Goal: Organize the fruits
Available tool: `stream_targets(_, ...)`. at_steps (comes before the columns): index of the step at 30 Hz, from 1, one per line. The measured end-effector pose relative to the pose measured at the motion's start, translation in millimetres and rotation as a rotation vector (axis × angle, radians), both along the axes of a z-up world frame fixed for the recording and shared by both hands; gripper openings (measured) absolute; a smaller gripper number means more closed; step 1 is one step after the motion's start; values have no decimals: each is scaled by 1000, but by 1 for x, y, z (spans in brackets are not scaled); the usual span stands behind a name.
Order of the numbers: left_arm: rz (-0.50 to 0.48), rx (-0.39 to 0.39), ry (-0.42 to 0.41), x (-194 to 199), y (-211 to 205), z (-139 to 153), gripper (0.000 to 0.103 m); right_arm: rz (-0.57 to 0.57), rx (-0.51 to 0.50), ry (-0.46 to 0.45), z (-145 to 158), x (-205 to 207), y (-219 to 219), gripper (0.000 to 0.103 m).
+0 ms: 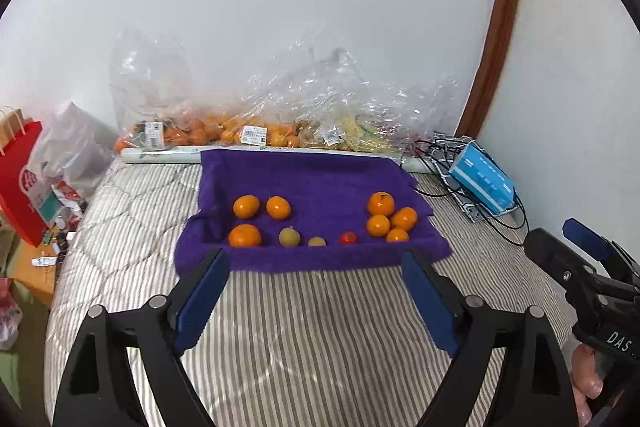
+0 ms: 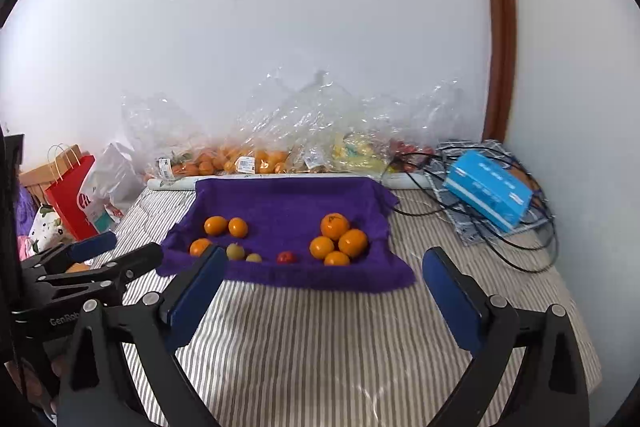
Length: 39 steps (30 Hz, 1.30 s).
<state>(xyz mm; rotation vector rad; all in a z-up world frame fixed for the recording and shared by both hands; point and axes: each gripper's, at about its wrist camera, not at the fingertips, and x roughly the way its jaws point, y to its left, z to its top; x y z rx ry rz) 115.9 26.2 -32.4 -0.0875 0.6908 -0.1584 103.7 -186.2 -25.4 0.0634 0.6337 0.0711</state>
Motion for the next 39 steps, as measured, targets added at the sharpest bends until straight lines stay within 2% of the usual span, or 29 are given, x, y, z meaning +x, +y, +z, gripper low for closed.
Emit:
stream_targets(5,28,7,-51,-40,0,18,95,-33,48,16,7,-39,-16,102)
stream_targets(13,50,45,-114,-73,-9,38,98,-76,35,-8,23,-79,-31,103)
stream_targets(23,58,55,-107,-81,-16,38,98,-77,15,-37,29,-96,-34,103)
stream_targets(39,47,63,-98,-83,-21,33,98,-69,21,-46,29,-99,-34,103)
